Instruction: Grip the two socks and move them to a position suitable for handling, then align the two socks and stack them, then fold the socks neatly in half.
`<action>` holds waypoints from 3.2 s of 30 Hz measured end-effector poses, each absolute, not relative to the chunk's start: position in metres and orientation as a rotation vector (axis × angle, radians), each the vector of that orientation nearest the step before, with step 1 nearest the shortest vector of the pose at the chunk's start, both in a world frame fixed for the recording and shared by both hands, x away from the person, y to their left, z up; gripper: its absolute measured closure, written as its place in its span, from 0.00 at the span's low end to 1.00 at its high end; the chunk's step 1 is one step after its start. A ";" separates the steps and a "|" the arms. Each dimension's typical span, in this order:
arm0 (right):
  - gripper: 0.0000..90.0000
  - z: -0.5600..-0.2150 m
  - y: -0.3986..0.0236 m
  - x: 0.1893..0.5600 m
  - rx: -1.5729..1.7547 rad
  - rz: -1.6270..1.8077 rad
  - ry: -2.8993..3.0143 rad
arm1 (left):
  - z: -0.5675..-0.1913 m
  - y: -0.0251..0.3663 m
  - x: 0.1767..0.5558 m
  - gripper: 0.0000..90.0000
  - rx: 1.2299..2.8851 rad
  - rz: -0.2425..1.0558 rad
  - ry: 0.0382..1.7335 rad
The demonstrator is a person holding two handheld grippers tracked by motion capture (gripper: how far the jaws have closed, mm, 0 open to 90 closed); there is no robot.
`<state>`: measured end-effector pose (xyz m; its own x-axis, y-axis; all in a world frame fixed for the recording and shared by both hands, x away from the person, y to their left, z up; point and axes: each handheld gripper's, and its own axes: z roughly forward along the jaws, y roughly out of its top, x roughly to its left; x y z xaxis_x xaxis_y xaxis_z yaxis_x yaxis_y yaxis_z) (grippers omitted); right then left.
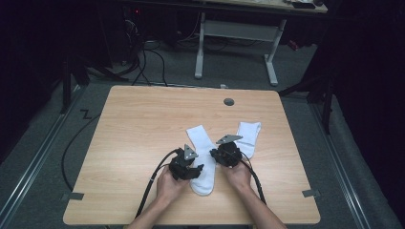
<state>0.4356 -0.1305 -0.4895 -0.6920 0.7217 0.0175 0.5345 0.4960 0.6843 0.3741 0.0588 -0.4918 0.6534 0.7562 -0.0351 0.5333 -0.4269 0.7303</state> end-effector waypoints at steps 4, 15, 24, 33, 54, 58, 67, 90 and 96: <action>0.87 -0.494 -0.132 0.442 1.084 0.981 2.448 | -0.497 0.054 0.366 0.54 2.173 0.385 0.967; 0.79 -0.494 -0.127 0.443 1.047 0.931 2.424 | -0.498 0.056 0.341 0.51 2.165 0.370 0.957; 0.64 -0.488 -0.129 0.437 1.046 0.983 2.408 | -0.495 0.084 0.344 0.46 2.072 0.371 1.037; 0.62 -0.479 -0.151 0.419 1.043 1.069 2.367 | -0.498 0.143 0.350 0.44 1.981 0.488 1.210; 0.58 -0.469 -0.228 0.398 1.211 1.056 2.169 | -0.507 0.193 0.367 0.40 1.934 0.612 1.365; 0.58 -0.468 -0.240 0.400 1.244 1.045 2.139 | -0.507 0.193 0.367 0.40 1.934 0.610 1.366; 0.57 -0.476 -0.263 0.417 1.352 1.034 2.075 | -0.507 0.193 0.367 0.39 1.936 0.606 1.363; 0.46 -0.488 -0.237 0.482 1.527 0.953 2.032 | -0.507 0.193 0.366 0.38 1.936 0.605 1.362; 0.49 -0.498 -0.232 0.480 1.446 0.865 2.065 | -0.507 0.193 0.366 0.38 1.936 0.604 1.362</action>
